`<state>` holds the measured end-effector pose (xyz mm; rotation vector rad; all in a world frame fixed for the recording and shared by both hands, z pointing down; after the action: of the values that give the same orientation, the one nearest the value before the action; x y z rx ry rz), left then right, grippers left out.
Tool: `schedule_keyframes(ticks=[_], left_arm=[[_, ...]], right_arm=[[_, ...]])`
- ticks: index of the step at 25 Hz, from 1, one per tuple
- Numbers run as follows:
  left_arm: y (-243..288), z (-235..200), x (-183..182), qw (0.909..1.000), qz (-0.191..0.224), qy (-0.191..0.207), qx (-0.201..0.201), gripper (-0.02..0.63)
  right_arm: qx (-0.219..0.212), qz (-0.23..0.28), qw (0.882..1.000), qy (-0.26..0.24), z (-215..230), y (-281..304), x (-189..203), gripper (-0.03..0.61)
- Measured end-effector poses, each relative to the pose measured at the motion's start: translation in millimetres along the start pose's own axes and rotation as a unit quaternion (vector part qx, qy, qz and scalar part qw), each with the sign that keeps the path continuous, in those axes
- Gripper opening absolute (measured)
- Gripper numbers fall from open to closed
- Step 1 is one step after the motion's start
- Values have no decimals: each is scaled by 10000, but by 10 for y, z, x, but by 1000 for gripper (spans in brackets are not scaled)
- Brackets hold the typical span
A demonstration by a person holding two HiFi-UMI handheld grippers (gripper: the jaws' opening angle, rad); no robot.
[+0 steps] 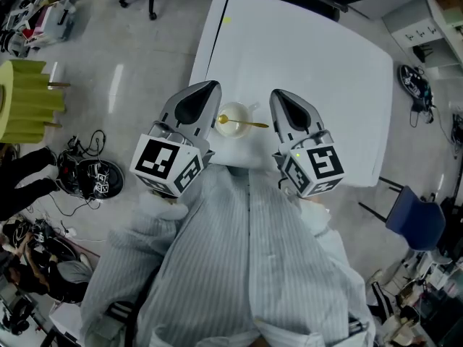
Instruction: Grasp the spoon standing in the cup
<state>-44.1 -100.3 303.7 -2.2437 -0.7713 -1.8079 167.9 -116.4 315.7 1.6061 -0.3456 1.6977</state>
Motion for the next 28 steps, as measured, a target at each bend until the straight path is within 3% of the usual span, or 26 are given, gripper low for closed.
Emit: schedule_keyframes(ticks=[28], left_arm=[[69,-131,286,9984,-440,-28,353,8]], right_arm=[[435,-304,9973,501,-89,-20,337,28]])
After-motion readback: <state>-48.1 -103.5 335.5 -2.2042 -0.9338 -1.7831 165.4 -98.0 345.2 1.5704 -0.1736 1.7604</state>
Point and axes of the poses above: the fingertips, and each gripper's own axes: y forward along the fingers, z to its right, x out of its underside, the point moved 9 cm from there along -y, backward along the fingers, and after that the axes turned 4 degrees about -x, right-handed, at the moved point
